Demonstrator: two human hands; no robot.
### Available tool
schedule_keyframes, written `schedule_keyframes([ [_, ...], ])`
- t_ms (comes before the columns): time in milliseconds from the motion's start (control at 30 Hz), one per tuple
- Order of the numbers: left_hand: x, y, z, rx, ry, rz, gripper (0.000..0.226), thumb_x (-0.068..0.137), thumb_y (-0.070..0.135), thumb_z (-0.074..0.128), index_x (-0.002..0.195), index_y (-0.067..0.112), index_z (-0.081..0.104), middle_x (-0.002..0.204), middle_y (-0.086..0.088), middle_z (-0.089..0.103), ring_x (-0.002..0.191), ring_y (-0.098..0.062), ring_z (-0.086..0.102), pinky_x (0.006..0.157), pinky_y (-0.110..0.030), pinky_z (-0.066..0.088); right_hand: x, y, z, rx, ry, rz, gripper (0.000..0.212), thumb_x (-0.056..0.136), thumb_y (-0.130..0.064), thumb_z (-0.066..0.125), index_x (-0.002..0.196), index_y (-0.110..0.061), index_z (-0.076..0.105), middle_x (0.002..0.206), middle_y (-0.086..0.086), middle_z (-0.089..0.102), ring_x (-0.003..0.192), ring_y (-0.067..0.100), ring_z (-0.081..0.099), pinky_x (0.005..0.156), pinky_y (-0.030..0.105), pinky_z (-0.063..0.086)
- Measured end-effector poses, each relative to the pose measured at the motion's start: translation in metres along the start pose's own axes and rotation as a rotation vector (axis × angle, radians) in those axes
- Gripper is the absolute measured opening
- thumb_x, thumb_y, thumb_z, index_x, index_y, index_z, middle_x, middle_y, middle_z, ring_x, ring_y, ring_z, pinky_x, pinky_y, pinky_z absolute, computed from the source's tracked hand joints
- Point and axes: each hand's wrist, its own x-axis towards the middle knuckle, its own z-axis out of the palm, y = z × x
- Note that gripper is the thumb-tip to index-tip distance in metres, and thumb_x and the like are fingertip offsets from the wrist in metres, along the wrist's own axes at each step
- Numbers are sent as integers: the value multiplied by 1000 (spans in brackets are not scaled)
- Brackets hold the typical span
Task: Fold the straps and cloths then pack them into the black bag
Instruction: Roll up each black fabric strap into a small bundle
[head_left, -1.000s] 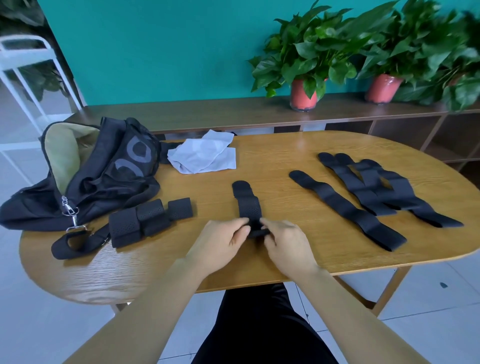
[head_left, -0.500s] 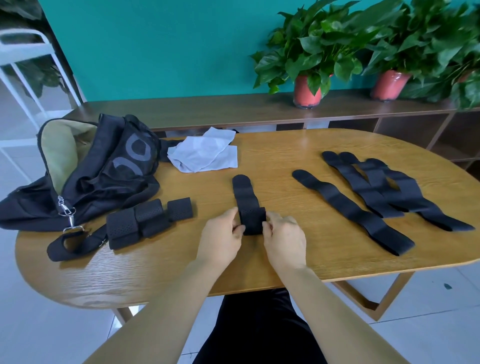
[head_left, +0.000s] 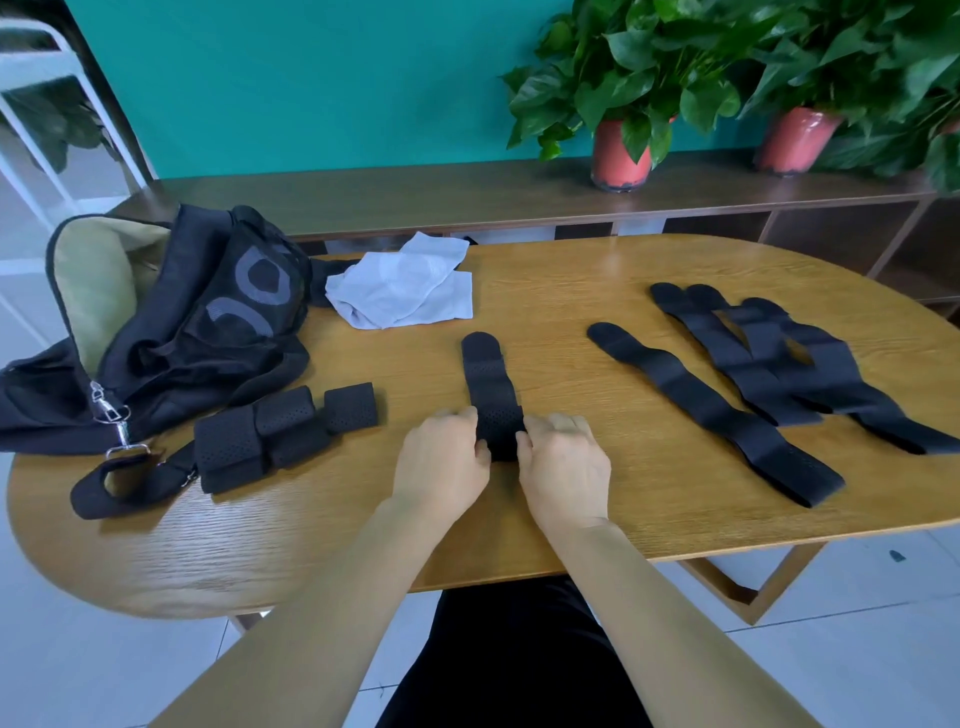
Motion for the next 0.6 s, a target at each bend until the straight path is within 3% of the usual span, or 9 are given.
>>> schedule_keyframes([
  [67,0,-2,1,-4,7,13,27,93,24,54,118,13,56,95,-2,56,84,-19,58,66,-27,46,0,0,1,-8,-1,-4,14,65,-8,81,71,-10,69,62,2,58,61,23,57,40,23,36],
  [133,1,-6,3,32,48,65,46,92,22,55,137,14,47,114,-3,54,98,-19,54,79,-29,47,0,0,2,-12,3,-8,20,66,-6,80,84,-9,71,68,4,61,64,23,58,42,25,41],
  [200,1,-9,4,96,89,180,45,91,15,55,137,16,51,130,-2,53,116,-22,48,91,-32,40,-1,1,3,-6,1,-27,29,66,-2,79,94,-9,72,74,6,61,65,24,57,43,26,43],
  [300,-1,-10,8,159,41,263,42,93,9,49,133,18,57,141,2,51,133,-16,39,101,-33,29,-1,1,5,-28,-7,-66,19,67,1,77,81,-11,72,77,7,57,64,24,53,45,26,37],
  [500,-1,-9,6,135,-62,243,53,91,23,44,144,20,42,152,5,36,141,-8,27,112,-28,16,1,2,7,-52,-50,-84,10,70,-1,73,73,-9,68,81,7,57,71,26,54,54,33,42],
  [600,-1,-9,1,107,-88,252,54,90,27,46,143,20,43,152,5,37,140,-9,28,111,-27,16,2,2,5,-58,-91,-147,11,75,-3,59,75,-9,68,88,7,63,79,28,57,60,36,44],
])
